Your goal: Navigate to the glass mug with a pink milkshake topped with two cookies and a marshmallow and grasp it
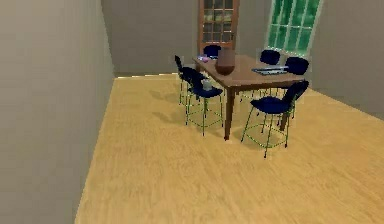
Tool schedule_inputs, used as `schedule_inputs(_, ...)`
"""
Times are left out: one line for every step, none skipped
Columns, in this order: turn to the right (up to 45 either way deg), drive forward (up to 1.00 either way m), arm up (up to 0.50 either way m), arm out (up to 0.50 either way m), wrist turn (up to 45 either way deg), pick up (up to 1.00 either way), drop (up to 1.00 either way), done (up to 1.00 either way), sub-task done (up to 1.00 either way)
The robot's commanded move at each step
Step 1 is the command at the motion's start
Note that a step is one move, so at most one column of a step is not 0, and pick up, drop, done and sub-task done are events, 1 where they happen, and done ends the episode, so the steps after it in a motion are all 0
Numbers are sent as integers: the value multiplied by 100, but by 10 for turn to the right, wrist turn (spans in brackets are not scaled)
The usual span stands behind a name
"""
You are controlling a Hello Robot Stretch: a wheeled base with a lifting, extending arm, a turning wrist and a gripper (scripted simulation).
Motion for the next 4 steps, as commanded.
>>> schedule_inputs(0, 100, 0, 0, 0, 0, 0, 0, 0)
schedule_inputs(-30, 0, 0, 0, 0, 0, 0, 0, 0)
schedule_inputs(0, 55, 0, 0, 0, 0, 0, 0, 0)
schedule_inputs(-450, 0, 0, 0, 0, 0, 0, 0, 0)
